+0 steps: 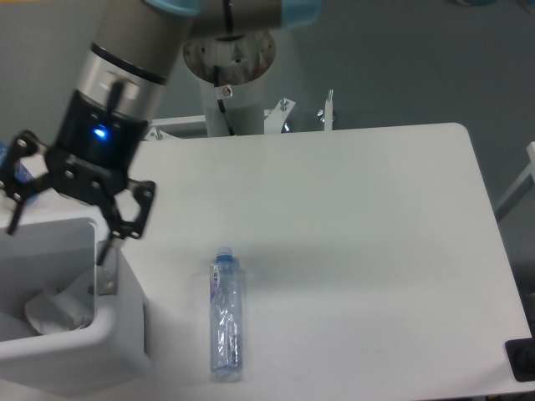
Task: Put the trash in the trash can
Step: 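Move the open gripper back over the clear plastic bottle, then lower the gripper and close it around the bottle's cap end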
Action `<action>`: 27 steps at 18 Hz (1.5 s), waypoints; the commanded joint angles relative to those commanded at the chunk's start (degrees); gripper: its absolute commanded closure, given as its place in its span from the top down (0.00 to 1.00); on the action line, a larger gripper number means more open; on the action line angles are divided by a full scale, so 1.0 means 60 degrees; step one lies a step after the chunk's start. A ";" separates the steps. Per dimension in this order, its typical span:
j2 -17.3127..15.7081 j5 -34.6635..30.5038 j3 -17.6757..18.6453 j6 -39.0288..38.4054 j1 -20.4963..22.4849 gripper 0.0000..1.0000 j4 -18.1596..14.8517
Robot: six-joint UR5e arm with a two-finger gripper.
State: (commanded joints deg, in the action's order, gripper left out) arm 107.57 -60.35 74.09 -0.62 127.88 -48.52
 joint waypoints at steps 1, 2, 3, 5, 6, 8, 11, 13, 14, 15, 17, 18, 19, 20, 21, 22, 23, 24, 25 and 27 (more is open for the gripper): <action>0.0015 -0.0643 0.0014 0.0058 0.0029 1.00 0.0000; 0.0117 -0.1186 0.0029 0.0102 0.0044 1.00 0.0000; 0.0292 -0.1612 0.0029 0.0132 0.0117 1.00 0.0000; 0.0556 -0.1909 0.0072 0.0175 0.0380 1.00 0.0000; 0.0616 -0.1910 0.0131 0.0263 0.0555 1.00 0.0000; 0.0849 -0.1924 0.0204 0.0453 0.0732 1.00 -0.0029; 0.1347 -0.2420 0.0379 0.1606 0.0733 1.00 -0.0044; 0.1771 -0.2845 0.0599 0.2443 0.0748 1.00 -0.0044; 0.2034 -0.2949 0.0673 0.2678 0.0748 1.00 -0.0058; 0.2255 -0.2979 0.0775 0.2811 0.0748 1.00 -0.0102; 0.2563 -0.3037 0.1068 0.3002 0.0733 1.00 -0.0015; 0.2738 -0.3038 0.1011 0.3119 0.0747 1.00 -0.0015; 0.2929 -0.3052 0.0952 0.3149 0.0733 1.00 -0.0015; 0.3047 -0.3052 0.0981 0.3164 0.0733 1.00 -0.0015; 0.3077 -0.3052 0.1083 0.3150 0.0704 1.00 0.0000; 0.3164 -0.3052 0.1084 0.3149 0.0660 1.00 0.0000; 0.3208 -0.3052 0.1040 0.3120 0.0645 1.00 0.0000; 0.3252 -0.3052 0.1040 0.3091 0.0616 1.00 0.0000; 0.3267 -0.3052 0.1083 0.3062 0.0543 1.00 0.0000; 0.3399 -0.3081 0.1098 0.3062 0.0353 1.00 0.0000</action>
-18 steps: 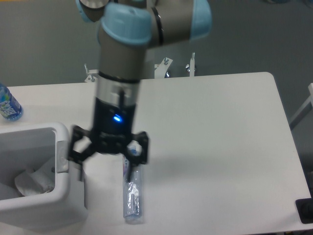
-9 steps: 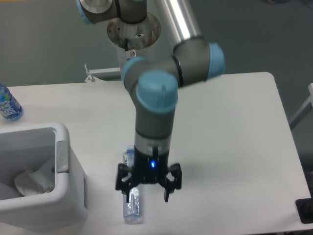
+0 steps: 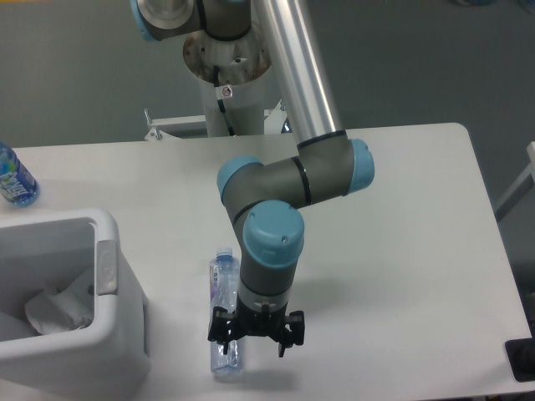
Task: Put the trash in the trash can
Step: 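Lower the gripper and close it around the bottle's cap end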
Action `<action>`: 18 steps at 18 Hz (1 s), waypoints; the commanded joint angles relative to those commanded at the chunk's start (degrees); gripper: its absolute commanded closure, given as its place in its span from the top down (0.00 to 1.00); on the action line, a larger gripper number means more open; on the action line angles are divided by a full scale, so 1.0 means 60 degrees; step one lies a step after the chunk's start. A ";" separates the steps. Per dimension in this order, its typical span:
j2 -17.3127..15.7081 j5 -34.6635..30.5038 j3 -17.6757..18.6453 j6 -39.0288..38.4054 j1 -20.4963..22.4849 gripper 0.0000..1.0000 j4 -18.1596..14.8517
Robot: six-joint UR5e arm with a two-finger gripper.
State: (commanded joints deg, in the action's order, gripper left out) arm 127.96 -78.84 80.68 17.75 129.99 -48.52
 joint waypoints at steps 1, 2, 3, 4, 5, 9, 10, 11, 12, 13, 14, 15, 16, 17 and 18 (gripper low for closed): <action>0.0059 -0.0087 0.0000 0.0000 -0.0030 1.00 0.0000; 0.0103 -0.0146 0.0000 -0.0015 -0.0088 1.00 0.0000; 0.0118 -0.0161 0.0000 -0.0029 -0.0190 1.00 0.0000; 0.0132 -0.0161 0.0015 -0.0029 -0.0235 1.00 0.0000; 0.0176 -0.0176 0.0044 -0.0029 -0.0264 1.00 0.0000; 0.0396 -0.0556 0.0029 -0.0044 -0.0367 1.00 0.0015; 0.0454 -0.0629 0.0015 -0.0044 -0.0396 1.00 0.0029; 0.0484 -0.0630 -0.0014 -0.0044 -0.0411 1.00 0.0029; 0.0513 -0.0630 -0.0029 -0.0044 -0.0425 1.00 0.0044; 0.0557 -0.0630 0.0000 -0.0044 -0.0425 1.00 0.0131; 0.0586 -0.0645 0.0044 -0.0044 -0.0425 1.00 0.0277; 0.0630 -0.0703 0.0058 -0.0044 -0.0440 1.00 0.0351; 0.0674 -0.0805 0.0044 -0.0058 -0.0469 1.00 0.0381; 0.0689 -0.0878 0.0044 -0.0059 -0.0527 1.00 0.0395; 0.0704 -0.0908 0.0044 -0.0059 -0.0557 1.00 0.0425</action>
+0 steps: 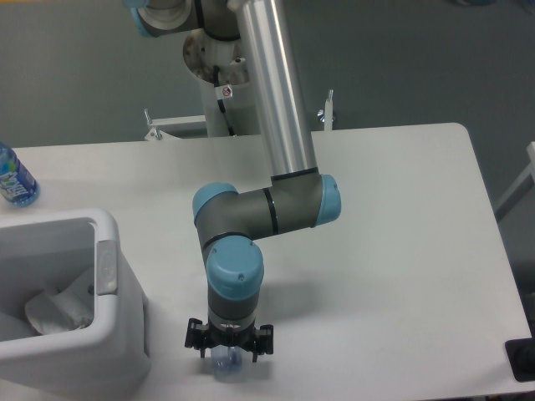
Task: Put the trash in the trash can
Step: 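Lower the gripper and close it around the bottle's cap end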
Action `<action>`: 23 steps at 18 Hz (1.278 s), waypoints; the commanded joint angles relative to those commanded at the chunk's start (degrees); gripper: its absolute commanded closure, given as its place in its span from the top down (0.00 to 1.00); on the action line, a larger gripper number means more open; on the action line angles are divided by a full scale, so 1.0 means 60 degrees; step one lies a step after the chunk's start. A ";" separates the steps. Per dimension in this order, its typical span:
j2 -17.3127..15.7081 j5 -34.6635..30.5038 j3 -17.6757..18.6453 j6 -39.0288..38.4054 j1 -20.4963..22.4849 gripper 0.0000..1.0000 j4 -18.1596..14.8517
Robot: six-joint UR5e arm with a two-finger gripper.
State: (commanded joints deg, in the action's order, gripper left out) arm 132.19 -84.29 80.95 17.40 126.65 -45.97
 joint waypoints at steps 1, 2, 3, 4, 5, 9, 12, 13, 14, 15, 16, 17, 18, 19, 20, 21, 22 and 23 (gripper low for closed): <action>0.0000 0.0000 0.0000 0.0000 0.0000 0.97 0.0015; 0.0000 -0.0015 0.0015 -0.0029 0.0000 0.91 0.0000; -0.0014 -0.0015 0.0029 -0.0116 -0.0015 0.81 0.0000; -0.0014 -0.0029 0.0029 -0.0190 -0.0029 0.74 0.0000; -0.0015 -0.0030 0.0029 -0.0219 -0.0030 0.71 0.0000; -0.0044 -0.0409 0.0058 -0.0220 -0.0102 0.66 -0.0014; -0.0088 -0.0440 0.0088 -0.0205 -0.0118 0.64 0.0000; -0.0102 -0.0440 0.0088 -0.0191 -0.0132 0.64 0.0000; -0.0146 -0.0440 0.0088 -0.0132 -0.0118 0.64 0.0000; -0.0204 -0.0440 0.0073 -0.0074 -0.0117 0.64 0.0000; -0.0277 -0.0440 0.0073 -0.0059 -0.0117 0.64 0.0015; -0.0307 -0.0454 0.0044 -0.0059 -0.0103 0.63 0.0015; -0.0322 -0.0469 0.0015 -0.0059 -0.0088 0.60 0.0015; -0.0337 -0.0469 0.0000 -0.0059 -0.0059 0.59 0.0015; -0.0366 -0.0469 -0.0015 -0.0059 -0.0044 0.59 0.0015; -0.0395 -0.0469 -0.0058 -0.0030 -0.0044 0.59 0.0015; -0.0424 -0.0469 -0.0146 0.0000 0.0028 0.59 0.0015; -0.0555 -0.0469 -0.0277 -0.0015 0.0203 0.59 0.0015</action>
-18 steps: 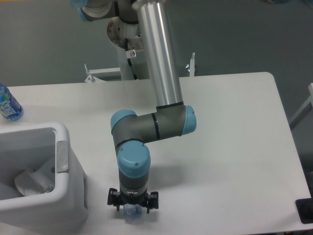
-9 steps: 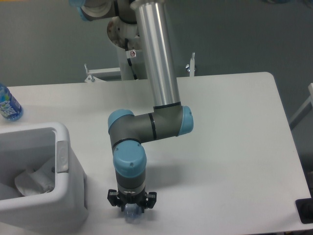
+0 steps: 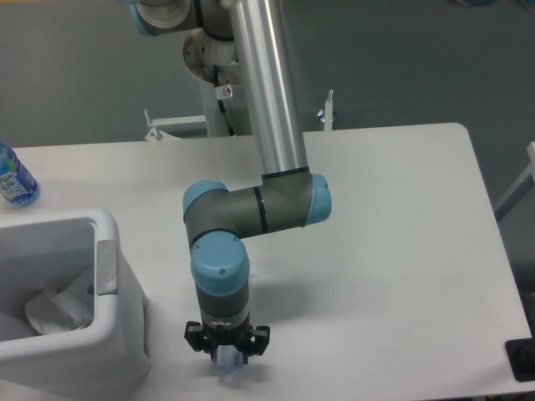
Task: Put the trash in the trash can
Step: 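Lower the gripper and close it around the bottle's cap end, then lift the bottle upright and swing it over the white bin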
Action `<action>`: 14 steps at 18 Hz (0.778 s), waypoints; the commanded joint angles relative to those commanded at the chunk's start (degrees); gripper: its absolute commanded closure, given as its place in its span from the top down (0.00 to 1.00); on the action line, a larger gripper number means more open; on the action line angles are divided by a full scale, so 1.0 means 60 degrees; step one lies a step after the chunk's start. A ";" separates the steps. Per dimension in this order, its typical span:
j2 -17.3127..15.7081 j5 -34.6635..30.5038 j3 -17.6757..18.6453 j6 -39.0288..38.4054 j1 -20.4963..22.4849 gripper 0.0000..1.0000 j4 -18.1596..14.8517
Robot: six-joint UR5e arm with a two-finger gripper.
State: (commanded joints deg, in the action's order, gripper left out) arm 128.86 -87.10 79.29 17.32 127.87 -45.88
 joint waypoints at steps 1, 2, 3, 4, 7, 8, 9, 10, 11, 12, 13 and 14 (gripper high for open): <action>-0.0190 0.0015 -0.0204 -0.0015 0.0161 0.59 0.0000; -0.0424 0.0073 -0.0525 -0.0087 0.0395 0.59 0.0044; -0.0629 0.0189 -0.0833 -0.0161 0.0644 0.59 0.0131; -0.0776 0.0509 -0.1126 -0.0335 0.0835 0.59 0.0190; -0.1158 0.1609 -0.1845 -0.1155 0.1246 0.59 0.0555; -0.1289 0.1713 -0.1992 -0.1360 0.1290 0.59 0.0774; -0.1406 0.1772 -0.2081 -0.1536 0.1291 0.59 0.0965; -0.1538 0.1932 -0.2154 -0.1756 0.1291 0.59 0.1097; -0.1670 0.2166 -0.2242 -0.2004 0.1276 0.59 0.1186; -0.1787 0.2414 -0.2344 -0.2195 0.1262 0.59 0.1201; -0.1919 0.2634 -0.2476 -0.2328 0.1233 0.59 0.1201; -0.2080 0.2825 -0.2535 -0.2431 0.1203 0.59 0.1216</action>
State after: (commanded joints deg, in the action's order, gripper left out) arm 116.38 -70.15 64.08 2.73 135.09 -38.58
